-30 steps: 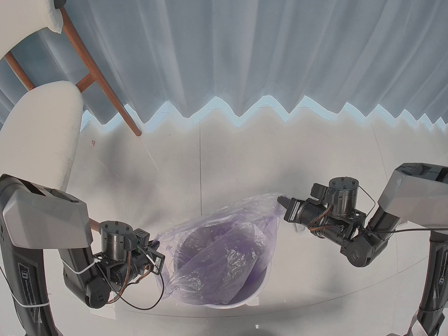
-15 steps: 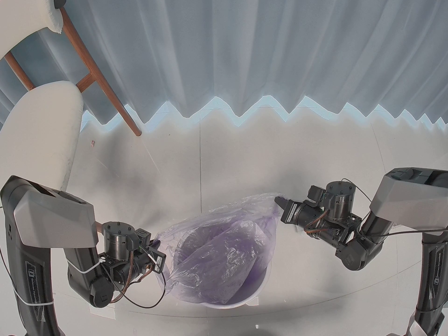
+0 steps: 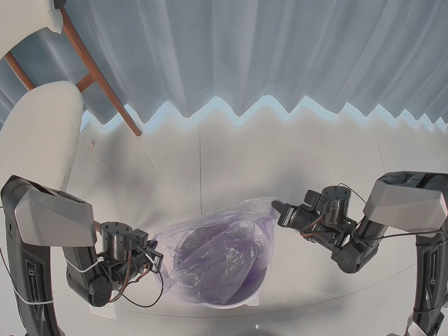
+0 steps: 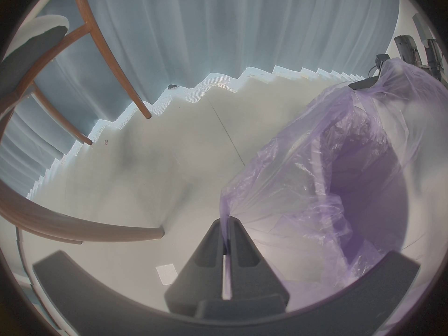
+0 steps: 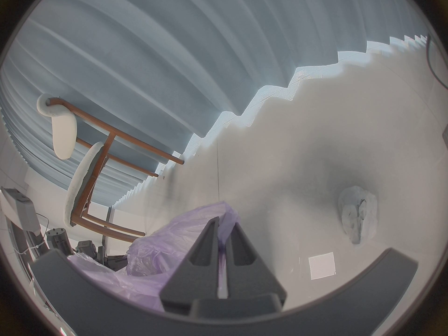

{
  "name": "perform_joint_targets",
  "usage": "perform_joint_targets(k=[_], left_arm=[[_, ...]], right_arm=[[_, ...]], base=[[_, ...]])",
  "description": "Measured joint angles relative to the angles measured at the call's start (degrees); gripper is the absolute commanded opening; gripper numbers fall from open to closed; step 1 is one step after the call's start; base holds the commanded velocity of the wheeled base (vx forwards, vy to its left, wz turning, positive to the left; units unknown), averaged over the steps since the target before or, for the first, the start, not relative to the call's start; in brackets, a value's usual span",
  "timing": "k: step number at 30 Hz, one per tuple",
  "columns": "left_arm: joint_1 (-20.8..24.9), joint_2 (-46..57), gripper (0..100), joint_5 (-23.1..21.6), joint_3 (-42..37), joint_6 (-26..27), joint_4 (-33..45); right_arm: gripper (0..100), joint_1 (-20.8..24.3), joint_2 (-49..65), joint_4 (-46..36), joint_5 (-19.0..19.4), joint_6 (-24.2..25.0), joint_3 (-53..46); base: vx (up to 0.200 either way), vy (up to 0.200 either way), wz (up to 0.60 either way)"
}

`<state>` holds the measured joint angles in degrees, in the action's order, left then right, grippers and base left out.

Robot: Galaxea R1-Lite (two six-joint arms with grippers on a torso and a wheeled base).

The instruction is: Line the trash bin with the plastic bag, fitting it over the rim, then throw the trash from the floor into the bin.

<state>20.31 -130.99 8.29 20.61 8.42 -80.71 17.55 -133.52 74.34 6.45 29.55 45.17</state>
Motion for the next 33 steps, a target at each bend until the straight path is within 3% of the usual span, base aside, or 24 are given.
perform_joint_targets(k=[2,3,11,12,24,33], left_arm=[[-0.1,0.0,0,0.0,-0.1,0.0,0.0],[-0.1,0.0,0,0.0,-0.1,0.0,0.0],[-0.2,0.1,0,0.2,-0.7,0.2,-1.1],[-0.2,0.3,100,0.3,-1.0,0.4,-2.0],[0.7,3.8,100,0.3,-4.0,1.6,-5.1],[2.3,13.2,100,0.5,-7.9,1.4,-4.5]], right_arm=[[0,0.1,-0.5,0.6,0.0,0.0,0.4],[100,0.1,-0.8,1.2,0.0,0.0,0.5],[100,0.1,-1.8,2.6,0.0,0.1,0.4],[100,0.1,-1.7,3.3,0.0,0.2,-0.1],[100,0.2,-0.1,4.9,0.1,0.5,-2.8],[100,0.5,2.3,4.7,0.1,0.2,-4.1]], base=[[0.000,0.000,0.00],[0.000,0.000,0.00],[0.000,0.000,0.00],[0.000,0.000,0.00],[0.000,0.000,0.00],[0.000,0.000,0.00]])
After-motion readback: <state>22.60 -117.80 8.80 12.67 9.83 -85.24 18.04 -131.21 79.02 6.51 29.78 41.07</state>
